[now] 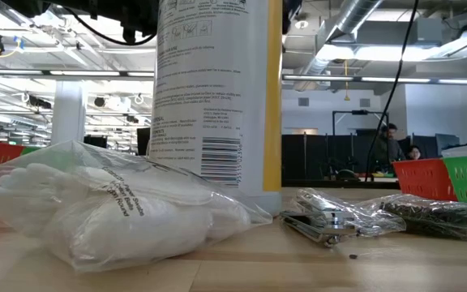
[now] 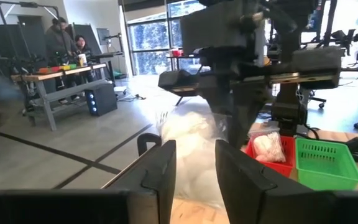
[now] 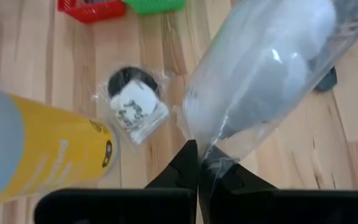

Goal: Pick & Place Travel size toiletries
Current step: Put the white vanity pack into the right red bin

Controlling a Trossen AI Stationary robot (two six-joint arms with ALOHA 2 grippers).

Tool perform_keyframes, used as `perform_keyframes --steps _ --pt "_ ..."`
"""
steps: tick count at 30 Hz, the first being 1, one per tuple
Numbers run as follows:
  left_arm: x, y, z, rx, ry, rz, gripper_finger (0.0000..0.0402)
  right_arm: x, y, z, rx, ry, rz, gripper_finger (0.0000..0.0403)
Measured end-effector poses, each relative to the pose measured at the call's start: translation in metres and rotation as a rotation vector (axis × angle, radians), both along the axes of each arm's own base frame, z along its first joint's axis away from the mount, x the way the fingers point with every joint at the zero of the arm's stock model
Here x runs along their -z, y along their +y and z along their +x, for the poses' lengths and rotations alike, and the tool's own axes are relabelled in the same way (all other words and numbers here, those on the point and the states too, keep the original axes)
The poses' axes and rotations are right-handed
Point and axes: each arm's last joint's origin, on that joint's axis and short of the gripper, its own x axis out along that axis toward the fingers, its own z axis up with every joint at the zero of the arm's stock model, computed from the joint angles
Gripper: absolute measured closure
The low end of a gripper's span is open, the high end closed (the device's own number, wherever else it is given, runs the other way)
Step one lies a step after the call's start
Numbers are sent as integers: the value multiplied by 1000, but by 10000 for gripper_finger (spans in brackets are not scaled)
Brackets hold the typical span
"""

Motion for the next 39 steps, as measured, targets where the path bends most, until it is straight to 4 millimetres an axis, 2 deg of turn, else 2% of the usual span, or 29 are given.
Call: perform_keyframes --steps 4,16,22,32,39 --pt "0 -2 0 9 1 0 297 2 -6 -3 21 30 8 403" --pt "2 -3 0 12 26 5 297 -3 -16 -37 91 222 56 403" --pt "3 -3 0 12 27 5 297 -8 -13 -49 106 275 69 403" --pt "3 -3 0 13 35 6 297 -30 -9 -78 194 295 82 403" --pt "5 -3 0 13 51 9 297 -33 -1 -86 220 345 55 403"
